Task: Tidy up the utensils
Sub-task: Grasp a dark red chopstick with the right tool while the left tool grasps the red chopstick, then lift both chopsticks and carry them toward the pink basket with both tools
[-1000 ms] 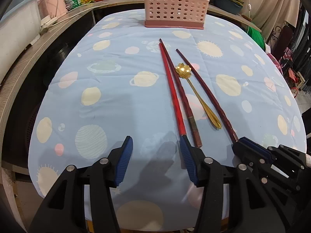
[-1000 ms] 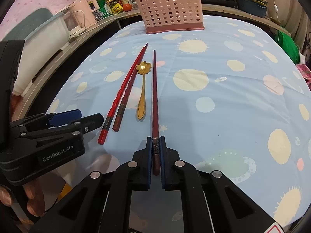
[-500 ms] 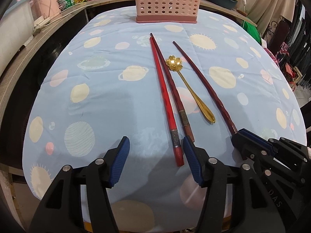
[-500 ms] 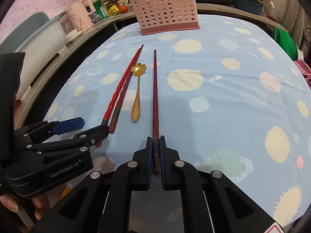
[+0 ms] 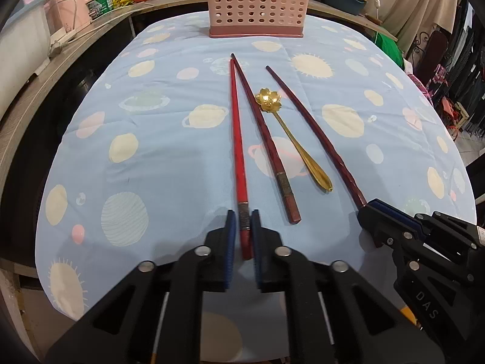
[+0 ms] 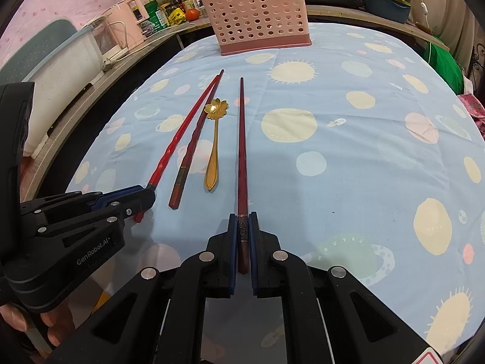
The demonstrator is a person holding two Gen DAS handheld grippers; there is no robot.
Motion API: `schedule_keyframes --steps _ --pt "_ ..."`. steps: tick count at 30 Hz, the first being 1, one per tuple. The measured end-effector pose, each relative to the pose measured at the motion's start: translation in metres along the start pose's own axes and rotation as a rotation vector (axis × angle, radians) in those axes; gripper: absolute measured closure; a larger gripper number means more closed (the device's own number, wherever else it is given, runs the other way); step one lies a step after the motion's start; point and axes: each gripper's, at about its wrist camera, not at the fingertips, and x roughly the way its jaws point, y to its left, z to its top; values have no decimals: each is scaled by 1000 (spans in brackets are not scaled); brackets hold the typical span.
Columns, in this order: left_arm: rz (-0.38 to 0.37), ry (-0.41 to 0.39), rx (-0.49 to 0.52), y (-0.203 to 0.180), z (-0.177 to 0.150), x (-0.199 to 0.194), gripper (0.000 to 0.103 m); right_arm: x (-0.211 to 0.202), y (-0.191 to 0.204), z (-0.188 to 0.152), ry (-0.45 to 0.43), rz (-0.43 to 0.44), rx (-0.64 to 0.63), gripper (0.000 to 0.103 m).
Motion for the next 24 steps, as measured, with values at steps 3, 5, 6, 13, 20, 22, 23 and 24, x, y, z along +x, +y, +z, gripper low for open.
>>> schedule_keyframes --steps 3,5,6,13,20,22,23,24 --pt "-13 1 -11 2 0 0 96 0 0 0 0 0 0 96" --pt "-18 2 -16 3 0 0 96 0 0 0 -1 -1 0 96" --pt "-19 3 -19 3 0 0 96 0 0 0 -1 -1 1 96" --pt "-31 -7 -52 11 4 -7 96 -8 -1 7 -24 5 12 96" --pt "-51 -42 -84 18 17 -26 96 -22 -6 21 -56 32 43 96" --pt "-58 -58 -94 19 23 -33 96 -28 -8 27 -71 36 54 96" --pt "-62 -65 -98 20 25 -36 96 -31 -9 29 -79 35 56 96" --pt "-65 -76 -103 21 28 -41 96 -34 -9 33 -90 33 57 96"
